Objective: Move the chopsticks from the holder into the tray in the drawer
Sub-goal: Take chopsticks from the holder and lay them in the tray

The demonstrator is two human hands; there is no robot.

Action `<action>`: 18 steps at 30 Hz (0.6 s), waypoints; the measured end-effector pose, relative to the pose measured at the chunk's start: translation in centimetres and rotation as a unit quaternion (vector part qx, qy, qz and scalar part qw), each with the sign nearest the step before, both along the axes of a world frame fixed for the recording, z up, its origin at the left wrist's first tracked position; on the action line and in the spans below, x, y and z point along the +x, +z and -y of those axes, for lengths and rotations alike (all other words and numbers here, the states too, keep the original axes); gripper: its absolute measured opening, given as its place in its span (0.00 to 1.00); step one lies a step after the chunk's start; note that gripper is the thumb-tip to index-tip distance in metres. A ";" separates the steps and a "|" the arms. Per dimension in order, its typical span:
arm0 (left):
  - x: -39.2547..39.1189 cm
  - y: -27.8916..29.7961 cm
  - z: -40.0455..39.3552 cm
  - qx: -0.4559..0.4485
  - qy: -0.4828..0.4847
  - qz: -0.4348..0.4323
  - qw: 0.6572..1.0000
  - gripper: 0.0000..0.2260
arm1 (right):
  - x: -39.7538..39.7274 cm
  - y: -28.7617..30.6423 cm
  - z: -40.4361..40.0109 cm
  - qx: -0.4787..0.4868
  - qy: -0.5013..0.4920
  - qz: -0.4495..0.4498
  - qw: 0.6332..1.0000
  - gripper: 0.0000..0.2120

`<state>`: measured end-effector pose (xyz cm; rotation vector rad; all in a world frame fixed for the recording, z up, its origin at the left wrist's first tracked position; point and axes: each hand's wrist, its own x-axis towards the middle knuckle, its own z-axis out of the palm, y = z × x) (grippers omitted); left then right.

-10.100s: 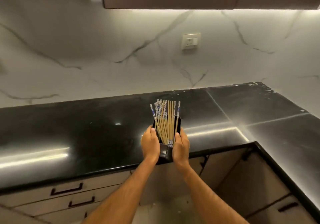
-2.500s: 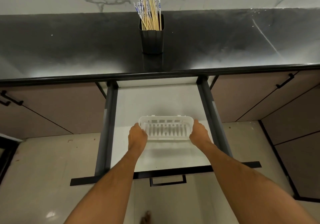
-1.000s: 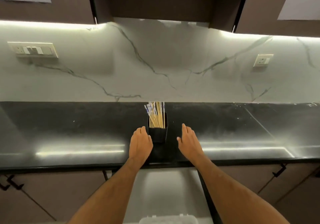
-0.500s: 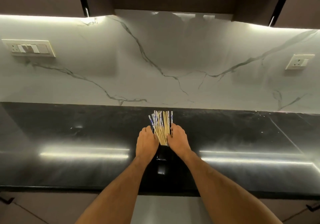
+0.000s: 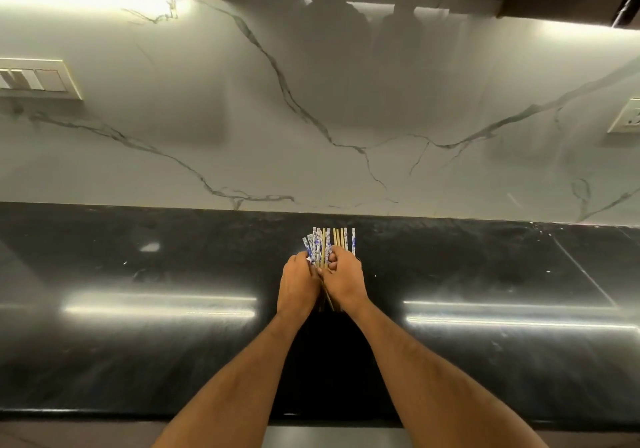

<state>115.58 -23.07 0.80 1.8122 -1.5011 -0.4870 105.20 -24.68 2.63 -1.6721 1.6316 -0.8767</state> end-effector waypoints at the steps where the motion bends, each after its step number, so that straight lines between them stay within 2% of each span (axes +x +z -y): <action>1: -0.1 0.0 0.1 -0.005 -0.003 -0.003 1.000 0.06 | 0.1 -0.1 0.2 -0.001 -0.003 0.004 1.000 0.18; 8: 0.2 -0.4 0.4 -0.030 -0.002 -0.006 1.000 0.06 | 0.4 -0.3 1.1 0.000 -0.009 -0.011 1.000 0.18; 14: 0.3 -0.1 0.4 -0.043 -0.002 -0.003 0.999 0.04 | 1.0 -0.3 1.2 -0.006 -0.014 -0.012 1.000 0.11; 18: 0.4 0.2 0.1 -0.053 0.000 -0.003 0.999 0.04 | 1.0 -0.2 1.2 0.004 -0.001 0.007 1.000 0.12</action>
